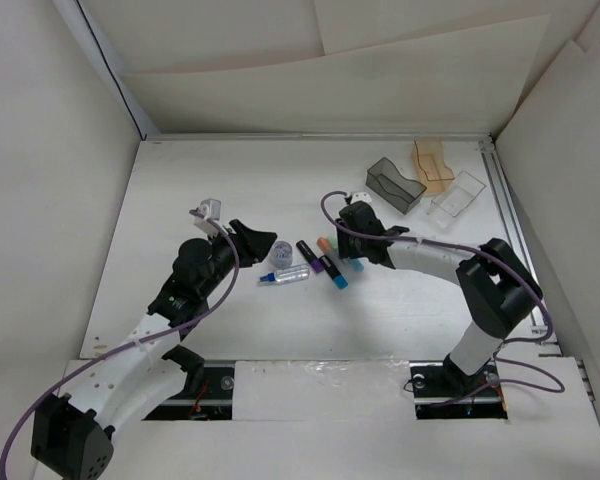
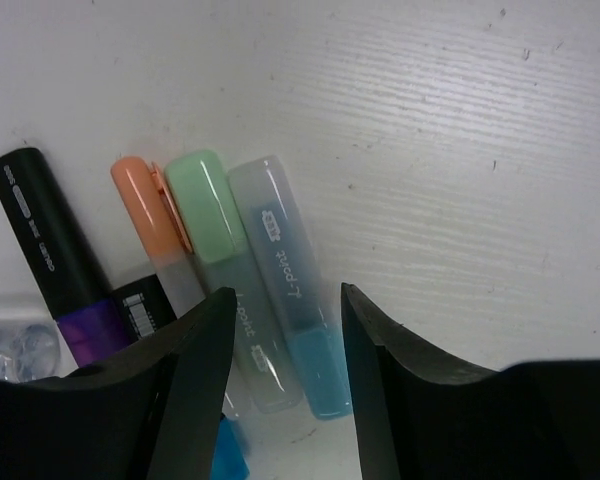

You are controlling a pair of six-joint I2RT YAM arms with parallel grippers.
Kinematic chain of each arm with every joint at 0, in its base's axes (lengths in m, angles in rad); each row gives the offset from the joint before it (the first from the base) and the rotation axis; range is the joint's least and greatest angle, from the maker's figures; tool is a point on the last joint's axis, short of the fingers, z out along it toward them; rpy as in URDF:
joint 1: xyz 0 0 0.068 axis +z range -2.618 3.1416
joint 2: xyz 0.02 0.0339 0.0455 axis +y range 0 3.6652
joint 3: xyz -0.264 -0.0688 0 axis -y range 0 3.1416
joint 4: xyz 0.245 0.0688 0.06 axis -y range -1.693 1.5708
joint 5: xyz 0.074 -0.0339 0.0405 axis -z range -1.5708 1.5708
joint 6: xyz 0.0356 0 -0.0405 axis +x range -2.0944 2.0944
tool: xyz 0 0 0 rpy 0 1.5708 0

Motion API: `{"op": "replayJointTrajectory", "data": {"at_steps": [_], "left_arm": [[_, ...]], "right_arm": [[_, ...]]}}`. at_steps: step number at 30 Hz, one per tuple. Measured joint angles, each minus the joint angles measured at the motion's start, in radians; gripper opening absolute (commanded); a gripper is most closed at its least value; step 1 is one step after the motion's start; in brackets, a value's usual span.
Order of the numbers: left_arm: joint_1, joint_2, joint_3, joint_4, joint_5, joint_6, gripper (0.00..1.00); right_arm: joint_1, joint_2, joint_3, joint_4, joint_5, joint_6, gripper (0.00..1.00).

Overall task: Sort the stationery into containers
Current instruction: Pick up the pen from the center of the board.

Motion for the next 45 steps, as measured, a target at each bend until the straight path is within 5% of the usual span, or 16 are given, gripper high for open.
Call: {"op": "replayJointTrajectory", "data": {"at_steps": [27,35,45], "left_arm": [[0.000,0.034,0.000,0.033,0.028,0.000,0.43],[0.000,0.034,-0.001,0.034,0.030,0.000,0.43],[0.000,0.036,-0.014,0.050,0.037,0.000,0.43]], "right_arm": [[-0.034,0.168,0.126,0.056,-0.019,-0.042,0.46],[-0.037,0.180,0.127,0.056,-0.018,-0.050,0.19],[-0.084,0.070,0.133,0.047,-0.014,-0.053,0.15]]}}
